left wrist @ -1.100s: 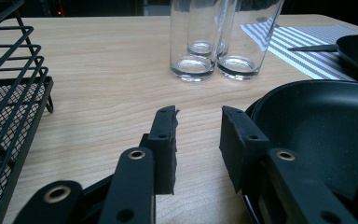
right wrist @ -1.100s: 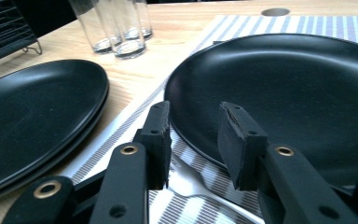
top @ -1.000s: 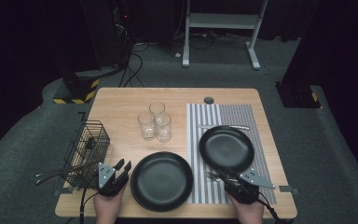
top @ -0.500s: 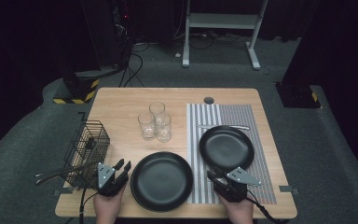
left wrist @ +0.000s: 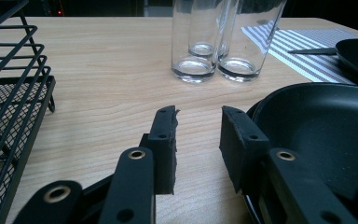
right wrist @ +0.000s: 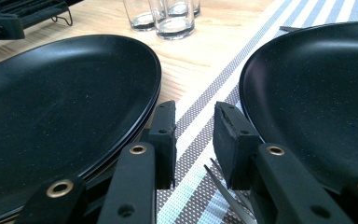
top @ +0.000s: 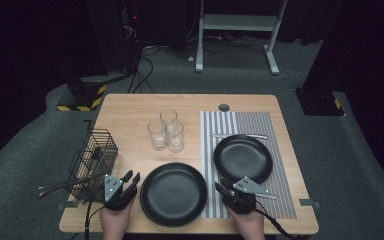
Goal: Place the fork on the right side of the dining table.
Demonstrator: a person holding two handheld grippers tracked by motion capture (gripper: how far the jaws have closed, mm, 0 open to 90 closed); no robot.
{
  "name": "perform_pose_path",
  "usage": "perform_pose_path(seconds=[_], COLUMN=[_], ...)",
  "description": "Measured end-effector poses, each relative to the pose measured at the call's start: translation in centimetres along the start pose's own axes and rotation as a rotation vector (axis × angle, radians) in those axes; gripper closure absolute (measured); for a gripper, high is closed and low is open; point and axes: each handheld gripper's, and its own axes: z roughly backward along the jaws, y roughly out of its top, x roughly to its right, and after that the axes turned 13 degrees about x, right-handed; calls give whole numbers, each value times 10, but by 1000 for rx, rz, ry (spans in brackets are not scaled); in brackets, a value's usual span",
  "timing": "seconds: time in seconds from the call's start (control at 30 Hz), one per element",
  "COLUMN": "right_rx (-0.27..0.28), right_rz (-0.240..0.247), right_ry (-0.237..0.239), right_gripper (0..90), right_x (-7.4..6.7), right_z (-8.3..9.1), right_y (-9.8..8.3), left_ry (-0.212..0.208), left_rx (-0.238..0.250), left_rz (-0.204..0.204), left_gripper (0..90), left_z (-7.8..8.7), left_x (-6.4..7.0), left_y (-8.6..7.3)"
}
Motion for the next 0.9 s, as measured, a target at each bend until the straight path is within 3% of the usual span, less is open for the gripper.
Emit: perform_pose_path(seconds=[0.9], right_rx=[-40], right_rz=[-1], right_ry=[-10], right_gripper=[704], right_x=[2], right_z=[-8], right_y=[-2], left_ry=[0], left_rx=[-2], left_rz=[2], left_gripper=[662], left_z=[0], left_x=[0], left_y=[0])
